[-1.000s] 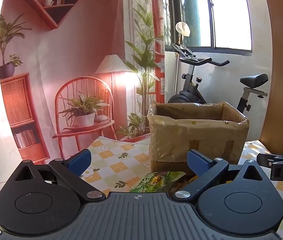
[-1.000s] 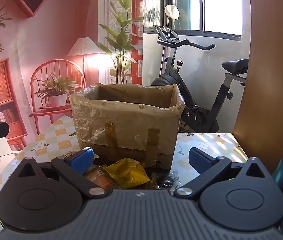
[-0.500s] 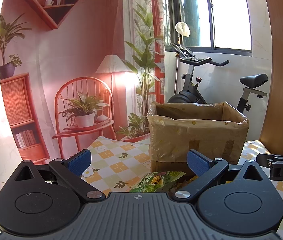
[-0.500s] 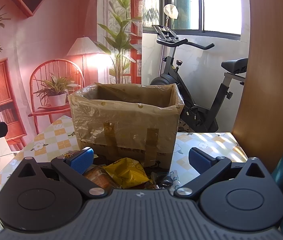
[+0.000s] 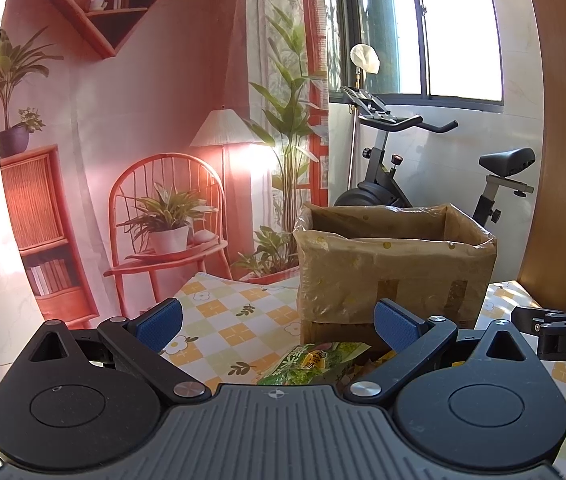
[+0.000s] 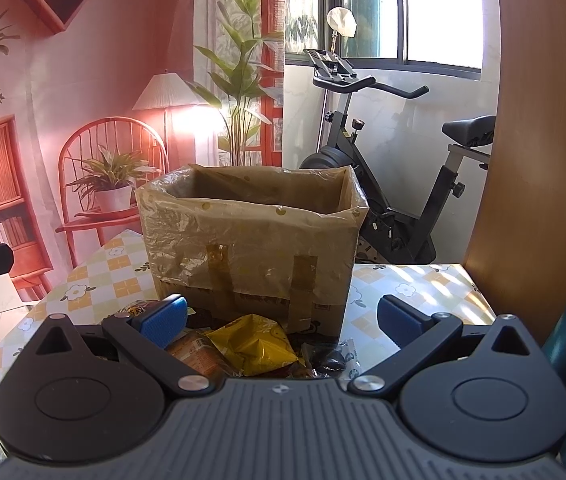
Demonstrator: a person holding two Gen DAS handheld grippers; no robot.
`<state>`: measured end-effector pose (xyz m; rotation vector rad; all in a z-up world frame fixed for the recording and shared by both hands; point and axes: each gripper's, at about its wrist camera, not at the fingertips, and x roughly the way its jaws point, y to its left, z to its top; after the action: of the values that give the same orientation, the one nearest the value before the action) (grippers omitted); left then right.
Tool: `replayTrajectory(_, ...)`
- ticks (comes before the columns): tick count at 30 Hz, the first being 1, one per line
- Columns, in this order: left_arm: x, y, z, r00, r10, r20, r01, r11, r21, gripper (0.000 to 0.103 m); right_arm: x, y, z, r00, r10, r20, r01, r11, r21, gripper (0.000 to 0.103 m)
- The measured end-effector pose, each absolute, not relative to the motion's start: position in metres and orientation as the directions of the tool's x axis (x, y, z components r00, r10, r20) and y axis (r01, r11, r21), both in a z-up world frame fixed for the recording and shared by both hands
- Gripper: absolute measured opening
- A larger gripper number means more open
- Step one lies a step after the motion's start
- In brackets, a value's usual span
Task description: Organize snacks
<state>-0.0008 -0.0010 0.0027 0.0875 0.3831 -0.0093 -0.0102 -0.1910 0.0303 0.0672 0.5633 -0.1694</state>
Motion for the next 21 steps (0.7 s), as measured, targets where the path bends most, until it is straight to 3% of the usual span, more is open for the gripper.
replayTrajectory(21,-0.0017,-0.0019,0.0023,0.928,0.005,-0.372,0.027,0.996,0.081,0.103,-0.0113,-0.1880,0.0358,0.834,-0.143,-0.533,0.181,0.983,0.020,0.103)
